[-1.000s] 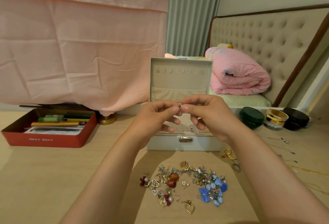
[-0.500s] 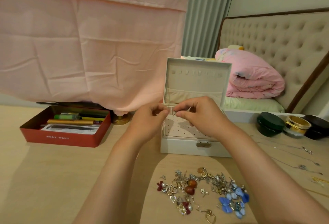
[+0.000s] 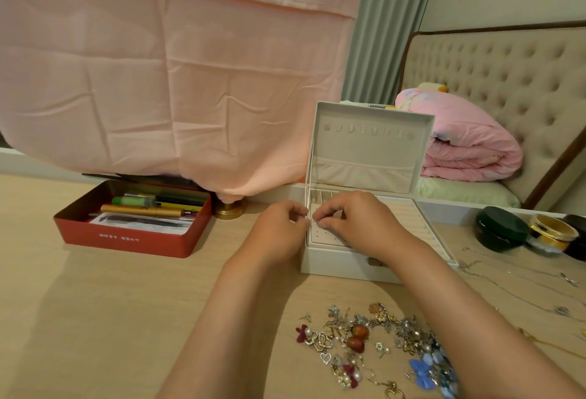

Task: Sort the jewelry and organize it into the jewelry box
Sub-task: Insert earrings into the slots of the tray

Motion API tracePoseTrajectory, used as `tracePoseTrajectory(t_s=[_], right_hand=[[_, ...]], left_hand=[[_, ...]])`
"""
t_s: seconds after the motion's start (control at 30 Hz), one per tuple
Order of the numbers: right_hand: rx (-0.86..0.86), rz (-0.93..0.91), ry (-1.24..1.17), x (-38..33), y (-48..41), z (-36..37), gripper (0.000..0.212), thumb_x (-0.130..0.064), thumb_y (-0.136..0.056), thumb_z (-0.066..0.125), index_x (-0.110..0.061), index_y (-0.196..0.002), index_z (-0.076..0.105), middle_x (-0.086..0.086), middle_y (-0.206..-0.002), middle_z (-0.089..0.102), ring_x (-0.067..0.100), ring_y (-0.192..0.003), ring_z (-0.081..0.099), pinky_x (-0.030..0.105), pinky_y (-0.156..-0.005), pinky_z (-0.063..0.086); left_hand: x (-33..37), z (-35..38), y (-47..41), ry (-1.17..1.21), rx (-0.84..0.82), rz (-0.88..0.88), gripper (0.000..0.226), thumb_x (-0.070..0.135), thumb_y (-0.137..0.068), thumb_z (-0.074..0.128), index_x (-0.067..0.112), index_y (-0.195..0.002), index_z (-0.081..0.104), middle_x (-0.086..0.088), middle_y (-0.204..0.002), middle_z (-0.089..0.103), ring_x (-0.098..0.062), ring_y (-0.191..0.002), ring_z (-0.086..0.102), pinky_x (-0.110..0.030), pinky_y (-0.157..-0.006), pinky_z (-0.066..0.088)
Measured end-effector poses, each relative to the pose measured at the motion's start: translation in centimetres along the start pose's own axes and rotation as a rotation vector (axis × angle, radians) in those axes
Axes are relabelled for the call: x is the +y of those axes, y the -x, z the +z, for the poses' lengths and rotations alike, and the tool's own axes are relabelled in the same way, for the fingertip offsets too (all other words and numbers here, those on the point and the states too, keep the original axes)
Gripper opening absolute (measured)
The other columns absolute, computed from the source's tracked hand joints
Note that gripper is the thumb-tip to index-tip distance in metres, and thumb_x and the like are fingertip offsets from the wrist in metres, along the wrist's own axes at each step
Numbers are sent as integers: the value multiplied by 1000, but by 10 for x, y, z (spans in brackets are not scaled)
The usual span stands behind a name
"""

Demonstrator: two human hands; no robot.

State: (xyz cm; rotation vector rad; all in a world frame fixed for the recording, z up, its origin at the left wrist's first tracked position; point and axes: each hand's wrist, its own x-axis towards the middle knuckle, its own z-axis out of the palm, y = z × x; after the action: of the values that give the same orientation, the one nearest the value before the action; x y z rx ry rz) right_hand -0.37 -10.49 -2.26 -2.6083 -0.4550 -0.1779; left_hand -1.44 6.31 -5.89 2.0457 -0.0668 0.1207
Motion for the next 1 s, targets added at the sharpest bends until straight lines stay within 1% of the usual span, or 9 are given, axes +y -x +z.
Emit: tracePoseTrajectory(t_s=[0.13,0.33,0.43,0.53,0.6,0.7,0.8,0.9,1.0], right_hand=[[-44,-31,118,-5,1,-6,14,-34,-92,69,-42,-100,78,-17,-96,71,5,-89,61,32,-81,51],[22,3,150,-13,5,-7,18,-34,-90,69,-38,-106,77,-16,-101,74,7,-98,65,31,-82,51],[48,-6,126,-14,17,-15,27,-34,-93,67,-38,-119,71,-17,-102,72,7,-96,62,28,-77,46],[94,-39,99,-19,40,-26,21,-34,-95,65,-38,-115,72,-18,-102,71,-1,-76,56,29,-78,49],[38,-63,85,-23,59,-29,17,-33,-95,66,-38,-109,74,-19,-100,71,-1,-78,57,28,-78,50],[-158,-62,86,-28,81,-24,17,-28,-93,69,-38,-105,76,-18,-100,73,-2,-84,64,20,-78,51],[-287,-74,200,-28,90,-14,24,-24,-93,67,-41,-109,75,-16,-108,74,4,-92,67,28,-88,54],[-329,-93,302,-25,93,-4,27,-25,-93,69,-43,-113,73,-14,-111,73,10,-97,67,32,-90,54],[-286,-98,268,-22,95,3,21,-33,-92,70,-45,-110,73,-15,-105,73,10,-92,67,32,-84,55]], left_hand=[[1,2,1,-13,17,10,20,21,-95,61,21,-115,65,7,-102,64,-16,-96,63,-42,-93,55],[4,4,5,11,52,14,18,19,-92,63,21,-110,67,9,-96,64,-14,-88,64,-43,-90,56],[5,2,8,10,42,7,10,21,-92,64,27,-100,65,9,-95,65,-17,-88,64,-44,-88,57],[9,0,14,-42,42,31,9,23,-93,63,26,-101,65,6,-98,67,-15,-84,64,-33,-83,54],[12,-2,20,-120,64,80,10,24,-94,61,24,-103,64,8,-98,66,-8,-80,60,-25,-73,46],[15,-6,34,-200,81,154,5,25,-92,62,26,-97,62,10,-94,64,-7,-78,56,-23,-70,41],[18,-10,54,-282,24,206,4,23,-91,62,27,-91,61,10,-89,63,-2,-73,53,-19,-66,39],[18,-13,76,-367,-103,220,8,20,-92,62,27,-90,65,12,-86,64,3,-71,53,-10,-62,36],[8,-17,92,-459,-221,162,13,24,-93,61,31,-94,72,15,-90,65,3,-79,56,-10,-66,39]])
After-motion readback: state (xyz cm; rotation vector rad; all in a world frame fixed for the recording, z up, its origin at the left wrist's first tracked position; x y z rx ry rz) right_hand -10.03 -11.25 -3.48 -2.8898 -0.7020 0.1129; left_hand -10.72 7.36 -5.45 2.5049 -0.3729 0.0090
